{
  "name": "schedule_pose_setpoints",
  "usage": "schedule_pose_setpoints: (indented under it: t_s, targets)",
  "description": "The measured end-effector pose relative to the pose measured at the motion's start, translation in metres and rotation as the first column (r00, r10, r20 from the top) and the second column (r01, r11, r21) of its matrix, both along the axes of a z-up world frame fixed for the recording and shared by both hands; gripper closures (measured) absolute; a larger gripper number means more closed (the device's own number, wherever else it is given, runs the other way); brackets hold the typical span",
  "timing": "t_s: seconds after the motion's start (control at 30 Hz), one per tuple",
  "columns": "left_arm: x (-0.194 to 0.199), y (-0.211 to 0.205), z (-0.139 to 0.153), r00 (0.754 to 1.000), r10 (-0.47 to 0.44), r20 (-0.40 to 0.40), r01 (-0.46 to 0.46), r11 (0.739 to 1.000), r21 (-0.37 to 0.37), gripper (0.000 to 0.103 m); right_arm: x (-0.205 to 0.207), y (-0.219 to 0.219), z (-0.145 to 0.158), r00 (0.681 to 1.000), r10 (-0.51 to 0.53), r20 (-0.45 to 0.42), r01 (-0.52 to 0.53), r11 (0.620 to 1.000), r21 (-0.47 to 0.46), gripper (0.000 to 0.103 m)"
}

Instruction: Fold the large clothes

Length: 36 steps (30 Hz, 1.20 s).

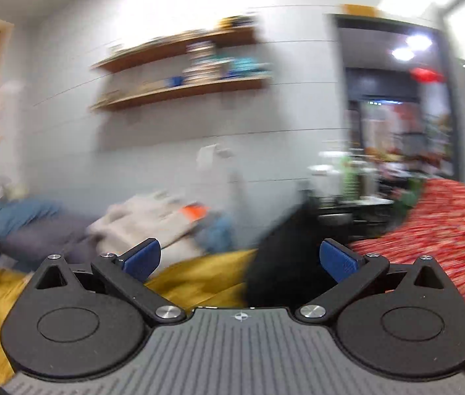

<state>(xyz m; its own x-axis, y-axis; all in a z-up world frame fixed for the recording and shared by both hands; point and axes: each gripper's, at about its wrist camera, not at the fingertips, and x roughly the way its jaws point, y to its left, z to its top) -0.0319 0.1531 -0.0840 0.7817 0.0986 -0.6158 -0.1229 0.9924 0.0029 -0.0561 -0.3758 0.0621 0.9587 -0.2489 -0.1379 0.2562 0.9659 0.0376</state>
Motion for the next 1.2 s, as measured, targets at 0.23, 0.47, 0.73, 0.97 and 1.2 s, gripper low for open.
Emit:
schedule_pose_setpoints:
  t_s: [0.23, 0.47, 0.73, 0.97, 1.2]
  targets:
    - [0.037, -0.012, -0.022, 0.996, -0.006, -0.084, -0.001, 0.997, -0.083, 0.000, -0.004, 0.102, -0.048, 0.969, 0.231, -0.091, -0.201, 0.946, 0.253, 0.000]
    - [0.054, -0.013, -0.021, 0.999, -0.034, -0.041, 0.032, 0.998, -0.062, 0.034, -0.005, 0.142, -0.090, 0.923, 0.267, -0.277, -0.158, 0.920, 0.359, 0.001]
    - [0.065, 0.057, 0.085, 0.943, 0.165, 0.290, -0.162, 0.986, -0.035, 0.050, -0.015, 0.150, -0.104, 0.902, 0.248, -0.353, -0.149, 0.947, 0.283, 0.001]
    - [0.122, 0.163, 0.166, 0.749, 0.460, 0.477, -0.502, 0.863, -0.045, 0.047, 0.002, 0.152, -0.104, 0.892, 0.262, -0.368, -0.155, 0.943, 0.296, 0.001]
    - [0.169, 0.203, 0.146, 0.831, 0.447, 0.330, -0.458, 0.888, -0.047, 0.000, 0.011, 0.161, -0.111, 0.876, 0.280, -0.392, -0.151, 0.932, 0.329, 0.001]
